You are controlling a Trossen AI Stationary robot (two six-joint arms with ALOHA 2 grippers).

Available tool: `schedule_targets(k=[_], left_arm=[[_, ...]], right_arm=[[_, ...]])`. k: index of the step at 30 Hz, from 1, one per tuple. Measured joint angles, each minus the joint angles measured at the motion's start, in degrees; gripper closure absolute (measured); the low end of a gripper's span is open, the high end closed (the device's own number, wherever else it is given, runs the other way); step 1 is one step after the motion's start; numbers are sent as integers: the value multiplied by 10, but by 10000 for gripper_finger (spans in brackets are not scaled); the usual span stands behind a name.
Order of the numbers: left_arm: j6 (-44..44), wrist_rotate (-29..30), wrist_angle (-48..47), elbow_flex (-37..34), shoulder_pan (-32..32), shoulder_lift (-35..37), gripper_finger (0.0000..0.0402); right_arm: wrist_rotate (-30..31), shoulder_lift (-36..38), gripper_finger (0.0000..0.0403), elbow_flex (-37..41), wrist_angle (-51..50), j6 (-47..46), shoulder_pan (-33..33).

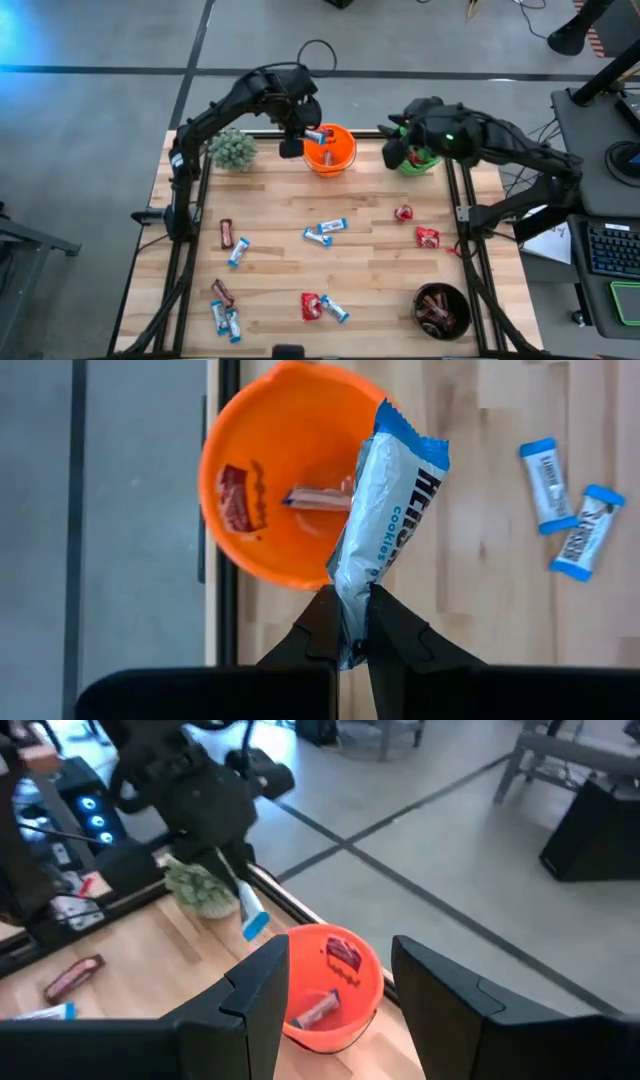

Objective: Organize candy in baskets
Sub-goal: Put the white chocolate bar into the orange bucket

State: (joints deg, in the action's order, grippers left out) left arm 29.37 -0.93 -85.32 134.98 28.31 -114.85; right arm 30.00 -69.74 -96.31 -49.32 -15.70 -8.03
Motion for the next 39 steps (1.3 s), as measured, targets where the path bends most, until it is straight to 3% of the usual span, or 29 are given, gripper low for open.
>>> schedule_targets(k=[4,10,15,23,28,39], left_arm=[[16,0,0,0,18,0,401],[16,0,0,0,40,0,401],[16,-2,0,0,45,0,401],[15,-2,2,0,58,0,401],[5,-2,30,0,62,0,401],[5,-11,101,0,63,0,401]], right_arm=[[-7,-35,234,0,4,0,-37],[-96,-87,234,1,18,-1,-96],[-121,-114,234,1,27,1,-130],[-251,-120,234,1,80,48,-195],[-363,-120,234,1,117,58,-245],[-459,-129,234,1,136,88,-283]])
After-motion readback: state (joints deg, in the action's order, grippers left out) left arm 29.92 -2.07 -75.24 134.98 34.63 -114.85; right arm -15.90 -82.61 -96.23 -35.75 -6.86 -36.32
